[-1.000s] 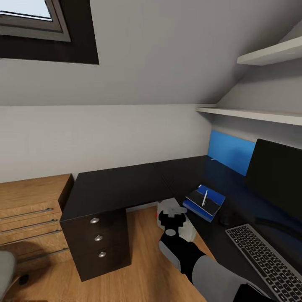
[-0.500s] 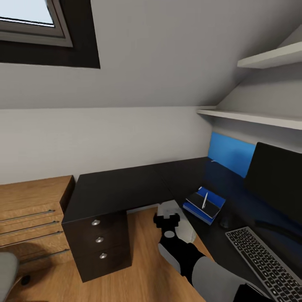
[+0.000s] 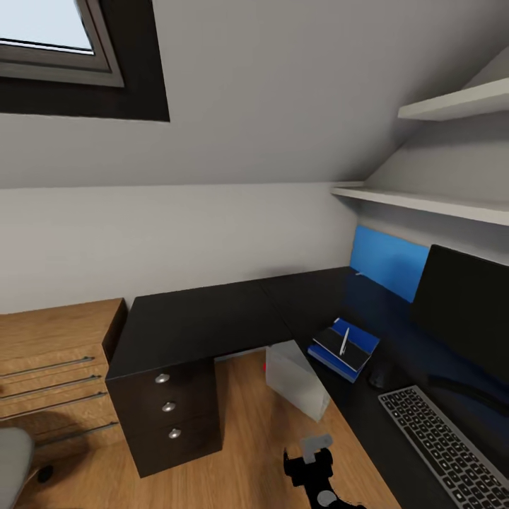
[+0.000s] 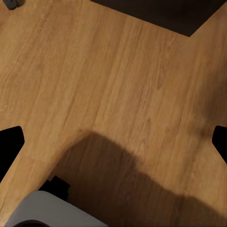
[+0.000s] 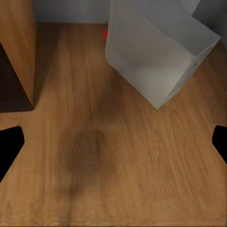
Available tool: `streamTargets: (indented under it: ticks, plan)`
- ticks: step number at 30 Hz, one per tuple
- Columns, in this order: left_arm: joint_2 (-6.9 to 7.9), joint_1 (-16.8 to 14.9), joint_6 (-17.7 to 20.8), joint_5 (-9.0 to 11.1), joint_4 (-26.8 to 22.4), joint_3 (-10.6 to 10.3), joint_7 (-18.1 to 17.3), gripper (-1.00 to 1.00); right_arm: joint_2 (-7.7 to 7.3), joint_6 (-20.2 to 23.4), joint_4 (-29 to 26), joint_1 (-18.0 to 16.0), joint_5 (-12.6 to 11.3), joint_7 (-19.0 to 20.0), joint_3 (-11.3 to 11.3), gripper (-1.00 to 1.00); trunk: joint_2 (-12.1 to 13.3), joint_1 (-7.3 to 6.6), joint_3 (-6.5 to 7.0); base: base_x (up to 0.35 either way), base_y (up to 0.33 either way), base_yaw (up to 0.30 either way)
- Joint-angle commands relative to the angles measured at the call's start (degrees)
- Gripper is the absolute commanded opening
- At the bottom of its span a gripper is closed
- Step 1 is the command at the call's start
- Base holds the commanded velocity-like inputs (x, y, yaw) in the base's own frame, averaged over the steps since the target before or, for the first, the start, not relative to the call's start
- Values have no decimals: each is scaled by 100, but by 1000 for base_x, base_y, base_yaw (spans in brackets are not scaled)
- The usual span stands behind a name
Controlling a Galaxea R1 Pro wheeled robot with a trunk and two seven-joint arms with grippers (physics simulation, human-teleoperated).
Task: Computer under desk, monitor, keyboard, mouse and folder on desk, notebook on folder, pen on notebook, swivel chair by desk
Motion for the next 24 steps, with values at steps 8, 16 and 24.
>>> streamTargets:
  ticks: [8,16,24]
  plan:
    - [7,-3,-35,35,7,-56,41,100,-220,-46,77,357,-54,49,53,100,278,-154,119,0,0,0]
    - [14,-3,-327,23,13,-68,38,100,-246,-70,73,434,-35,56,65,100,278,-154,119,0,0,0]
    - [21,-3,-442,-289,49,-282,41,100,-217,-332,72,477,-25,56,77,100,278,-154,119,0,0,54]
